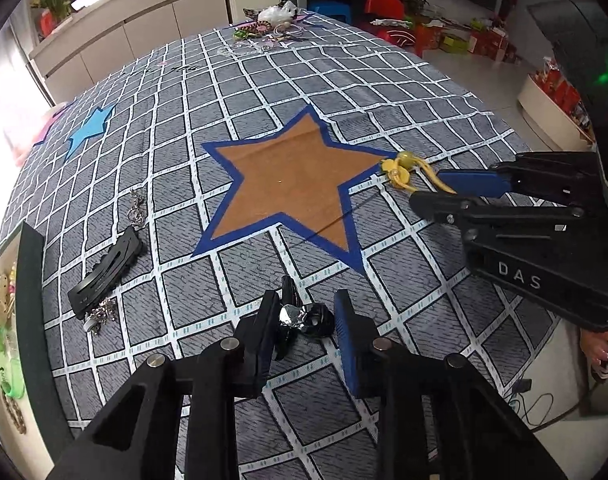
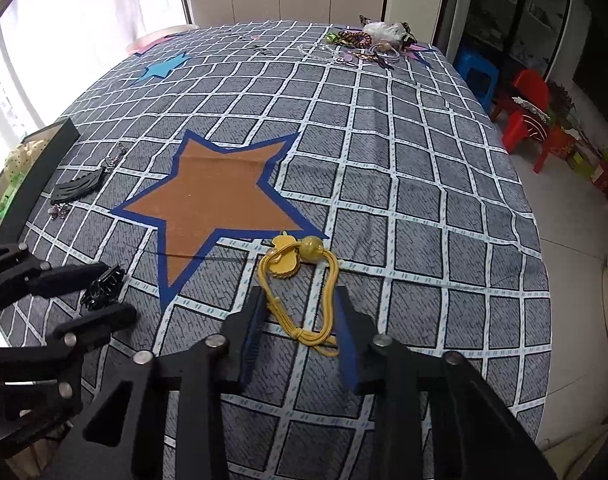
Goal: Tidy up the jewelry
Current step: 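Grasp the black claw clip with the left tool while the right tool grasps the yellow beaded hair tie, then carry the claw clip over the box with the left tool while the right tool carries the hair tie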
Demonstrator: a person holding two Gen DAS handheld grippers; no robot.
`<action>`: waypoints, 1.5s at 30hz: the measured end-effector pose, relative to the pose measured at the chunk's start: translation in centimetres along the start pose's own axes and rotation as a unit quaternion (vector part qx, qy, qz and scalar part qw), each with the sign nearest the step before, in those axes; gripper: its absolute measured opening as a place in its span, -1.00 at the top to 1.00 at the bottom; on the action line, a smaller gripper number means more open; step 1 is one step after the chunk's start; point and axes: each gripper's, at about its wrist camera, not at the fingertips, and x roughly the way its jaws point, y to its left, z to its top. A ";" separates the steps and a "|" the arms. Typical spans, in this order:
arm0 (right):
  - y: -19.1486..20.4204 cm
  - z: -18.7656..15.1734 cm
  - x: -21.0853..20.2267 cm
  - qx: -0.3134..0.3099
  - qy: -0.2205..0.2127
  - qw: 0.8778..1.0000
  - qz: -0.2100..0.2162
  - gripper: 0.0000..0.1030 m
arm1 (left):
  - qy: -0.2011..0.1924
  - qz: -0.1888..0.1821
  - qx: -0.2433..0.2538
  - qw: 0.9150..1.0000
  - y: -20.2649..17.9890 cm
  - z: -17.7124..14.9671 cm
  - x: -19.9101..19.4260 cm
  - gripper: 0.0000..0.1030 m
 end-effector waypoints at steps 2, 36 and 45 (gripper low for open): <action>0.3 0.0 -0.1 -0.001 -0.001 1.000 -0.001 0.91 | -0.005 -0.003 -0.003 1.000 0.1 -0.1 -0.3 0.38; 2.3 -0.2 -6.6 0.065 -0.046 0.995 0.062 0.91 | -0.057 0.020 -0.112 0.992 7.3 -4.0 -7.9 0.39; 6.6 1.5 -8.4 0.029 -0.060 0.995 0.077 0.91 | -0.082 0.028 -0.147 0.985 11.1 -6.1 -10.4 0.39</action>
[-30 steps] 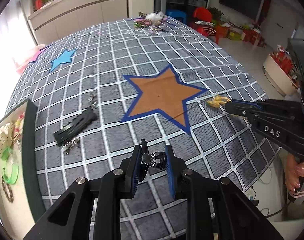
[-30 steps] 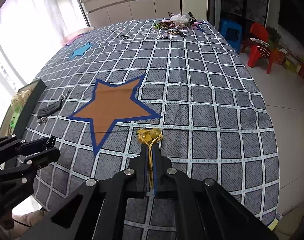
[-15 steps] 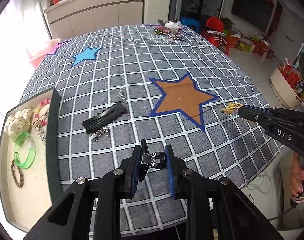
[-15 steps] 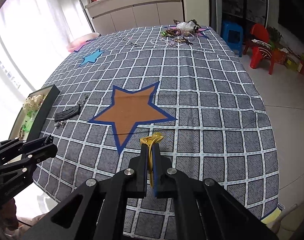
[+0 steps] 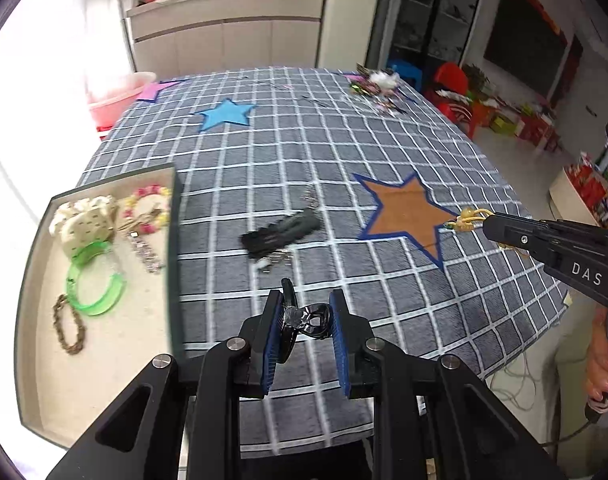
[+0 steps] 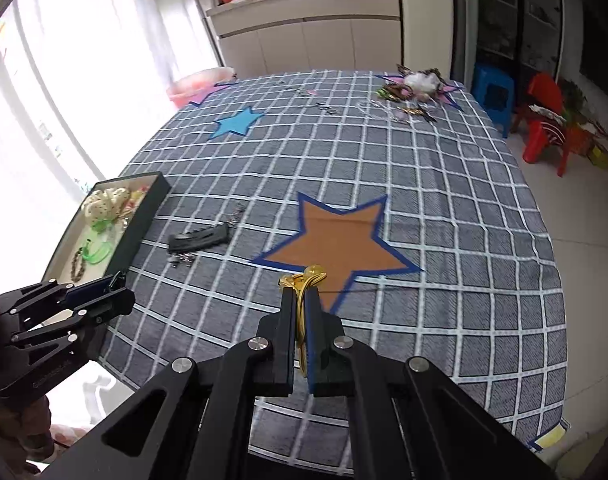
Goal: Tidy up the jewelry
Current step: 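Carry the claw clip over the box with the left tool while the right tool carries the hair tie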
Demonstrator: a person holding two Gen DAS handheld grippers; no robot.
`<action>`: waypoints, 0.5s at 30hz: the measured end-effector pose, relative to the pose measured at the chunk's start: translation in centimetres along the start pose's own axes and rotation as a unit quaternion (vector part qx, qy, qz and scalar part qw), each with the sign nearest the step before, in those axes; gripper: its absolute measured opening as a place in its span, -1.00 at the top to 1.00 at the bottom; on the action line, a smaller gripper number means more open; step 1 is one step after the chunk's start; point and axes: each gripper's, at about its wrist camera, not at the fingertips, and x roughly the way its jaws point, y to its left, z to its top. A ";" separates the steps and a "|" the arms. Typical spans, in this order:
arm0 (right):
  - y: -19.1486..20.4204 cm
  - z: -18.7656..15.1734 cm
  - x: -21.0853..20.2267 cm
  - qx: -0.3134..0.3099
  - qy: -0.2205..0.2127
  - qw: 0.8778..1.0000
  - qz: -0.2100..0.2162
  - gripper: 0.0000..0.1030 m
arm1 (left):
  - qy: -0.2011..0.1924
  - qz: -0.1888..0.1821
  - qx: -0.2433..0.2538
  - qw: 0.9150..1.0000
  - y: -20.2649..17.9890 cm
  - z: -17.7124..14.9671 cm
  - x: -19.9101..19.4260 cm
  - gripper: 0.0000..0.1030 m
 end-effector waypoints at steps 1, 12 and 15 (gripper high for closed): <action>0.7 0.2 -0.1 -0.005 -0.001 1.000 0.003 0.91 | -0.003 0.002 -0.004 1.000 0.5 -0.1 -0.3 0.39; 9.0 2.2 0.2 -0.066 -0.007 0.997 0.035 0.91 | -0.020 0.028 -0.049 0.998 6.9 -1.9 -2.8 0.39; 11.4 2.7 0.4 -0.083 -0.007 0.995 0.049 0.91 | -0.024 0.037 -0.063 0.997 8.7 -2.5 -3.5 0.39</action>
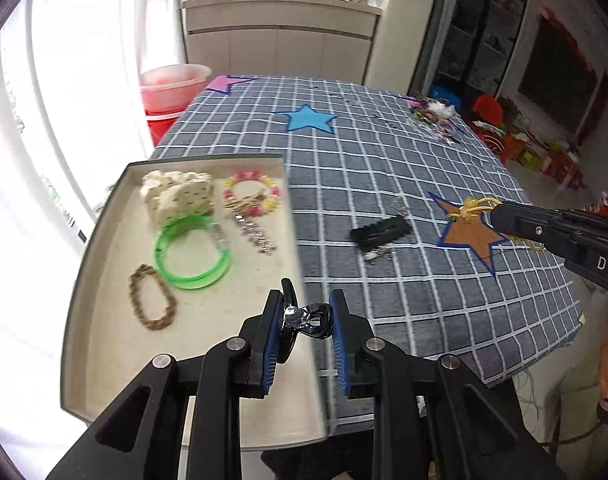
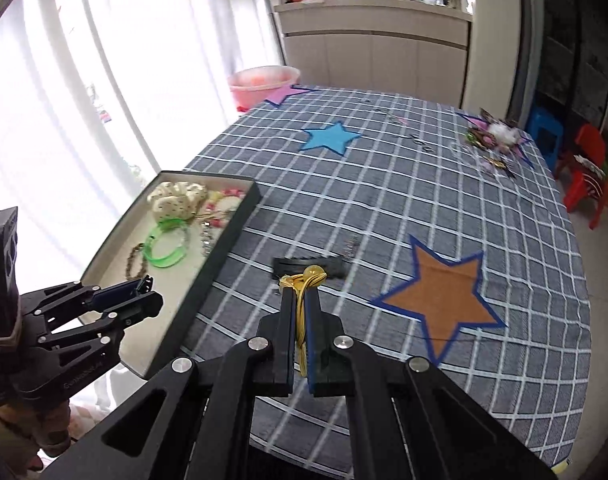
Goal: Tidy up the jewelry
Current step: 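Carry the claw clip over the box with the left tool while the right tool carries the hair tie, then lower the yellow beaded hair tie into the box and open the right tool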
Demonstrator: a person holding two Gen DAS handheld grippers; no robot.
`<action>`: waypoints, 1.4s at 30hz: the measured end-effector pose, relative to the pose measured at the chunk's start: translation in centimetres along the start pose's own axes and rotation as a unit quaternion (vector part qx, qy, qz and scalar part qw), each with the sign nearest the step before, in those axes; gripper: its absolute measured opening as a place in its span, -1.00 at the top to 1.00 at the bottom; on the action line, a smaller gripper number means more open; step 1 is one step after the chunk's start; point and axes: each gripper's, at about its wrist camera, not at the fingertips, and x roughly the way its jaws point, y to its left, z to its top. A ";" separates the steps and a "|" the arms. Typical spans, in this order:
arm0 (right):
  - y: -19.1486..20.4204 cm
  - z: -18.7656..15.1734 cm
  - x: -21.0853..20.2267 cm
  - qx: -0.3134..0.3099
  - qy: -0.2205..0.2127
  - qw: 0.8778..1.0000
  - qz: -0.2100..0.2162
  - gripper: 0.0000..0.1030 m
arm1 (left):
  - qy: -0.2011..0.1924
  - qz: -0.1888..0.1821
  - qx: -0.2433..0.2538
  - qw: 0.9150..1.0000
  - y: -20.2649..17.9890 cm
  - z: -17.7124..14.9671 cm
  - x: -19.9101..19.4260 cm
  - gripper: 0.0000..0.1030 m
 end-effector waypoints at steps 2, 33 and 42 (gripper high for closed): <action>1.4 0.5 0.3 -0.011 0.001 1.000 0.008 0.91 | -0.003 0.006 -0.010 1.000 1.3 -0.3 -0.4 0.39; 13.9 1.0 11.8 -0.085 0.103 0.985 0.105 0.92 | 0.061 0.070 -0.072 0.993 11.7 -3.2 3.0 0.39; 13.0 1.3 15.0 -0.072 0.119 0.986 0.093 0.92 | 0.071 0.078 -0.077 0.991 12.1 -1.9 5.1 0.39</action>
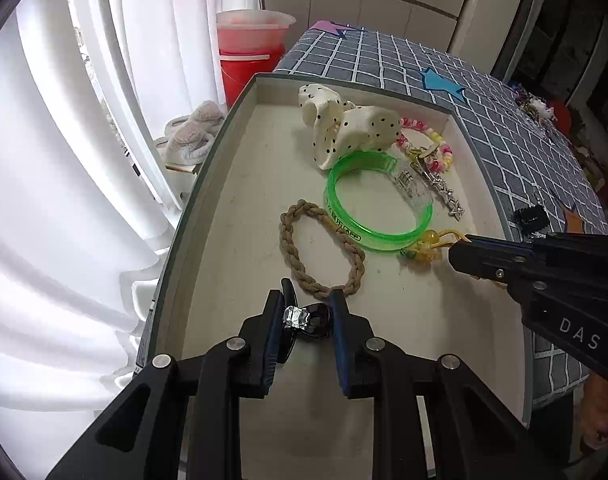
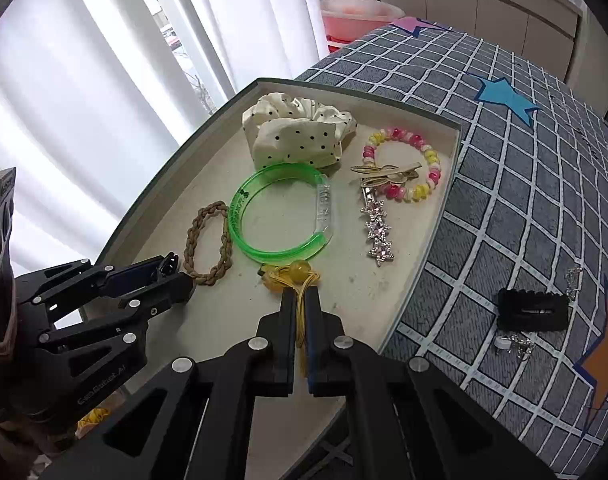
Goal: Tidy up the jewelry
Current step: 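Lower the yellow beaded hair tie into the box and open the right tool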
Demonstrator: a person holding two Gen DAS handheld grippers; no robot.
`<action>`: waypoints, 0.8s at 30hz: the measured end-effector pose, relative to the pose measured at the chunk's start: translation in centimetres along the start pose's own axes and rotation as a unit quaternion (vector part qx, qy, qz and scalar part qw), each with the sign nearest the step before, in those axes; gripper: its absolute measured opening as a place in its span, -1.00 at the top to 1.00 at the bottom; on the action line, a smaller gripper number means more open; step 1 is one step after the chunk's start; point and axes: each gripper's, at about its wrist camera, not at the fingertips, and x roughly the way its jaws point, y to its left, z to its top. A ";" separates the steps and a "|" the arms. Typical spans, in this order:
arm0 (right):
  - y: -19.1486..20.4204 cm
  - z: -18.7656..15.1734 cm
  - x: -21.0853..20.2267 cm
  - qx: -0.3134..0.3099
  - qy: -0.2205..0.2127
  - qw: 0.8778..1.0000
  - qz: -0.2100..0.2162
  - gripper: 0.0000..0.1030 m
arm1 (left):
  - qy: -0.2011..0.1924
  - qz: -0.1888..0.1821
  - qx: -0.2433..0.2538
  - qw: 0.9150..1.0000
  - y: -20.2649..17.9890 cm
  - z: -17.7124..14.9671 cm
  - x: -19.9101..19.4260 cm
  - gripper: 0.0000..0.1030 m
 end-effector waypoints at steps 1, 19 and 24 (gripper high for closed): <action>-0.2 0.1 0.2 0.003 0.000 1.000 -0.001 0.92 | 0.000 0.002 0.000 1.000 -0.1 0.2 0.1 0.39; -1.5 3.2 1.6 -0.010 0.004 1.000 -0.017 0.91 | -0.012 0.035 0.011 0.999 -0.6 1.9 1.5 0.33; -1.8 3.1 1.7 -0.003 0.009 1.000 -0.019 0.90 | -0.011 0.036 0.007 0.999 -0.6 1.9 1.4 0.33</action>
